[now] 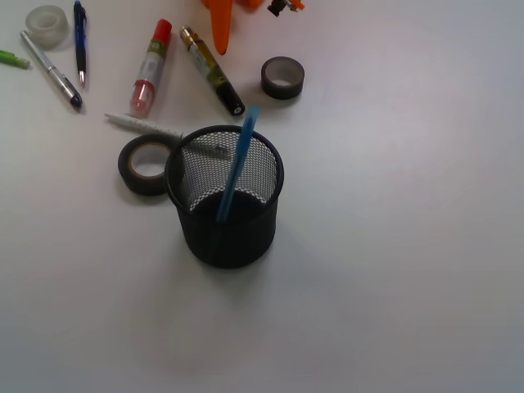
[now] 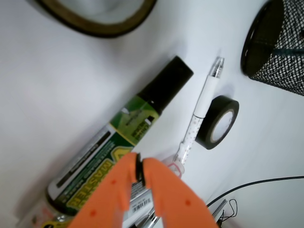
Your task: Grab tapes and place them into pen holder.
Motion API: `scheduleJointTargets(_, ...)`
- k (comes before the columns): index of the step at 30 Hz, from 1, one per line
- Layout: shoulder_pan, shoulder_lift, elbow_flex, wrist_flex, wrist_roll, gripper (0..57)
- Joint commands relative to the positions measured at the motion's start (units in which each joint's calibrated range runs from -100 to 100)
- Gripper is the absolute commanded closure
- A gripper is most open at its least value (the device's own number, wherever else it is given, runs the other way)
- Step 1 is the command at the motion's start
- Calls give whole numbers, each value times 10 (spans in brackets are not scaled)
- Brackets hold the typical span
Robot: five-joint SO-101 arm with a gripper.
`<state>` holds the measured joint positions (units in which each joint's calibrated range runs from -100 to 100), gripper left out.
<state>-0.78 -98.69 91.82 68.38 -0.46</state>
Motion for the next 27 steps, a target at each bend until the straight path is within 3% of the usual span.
scheduleJointTargets(1,-3,-3,-6,-1,-1,306)
scheduleJointTargets(11,2,-2,-25,0,-10,302)
scheduleJointTargets(18,-2,17,-295,65,-53,301)
scheduleJointTargets(27,-12,388,-697,114,-67,301)
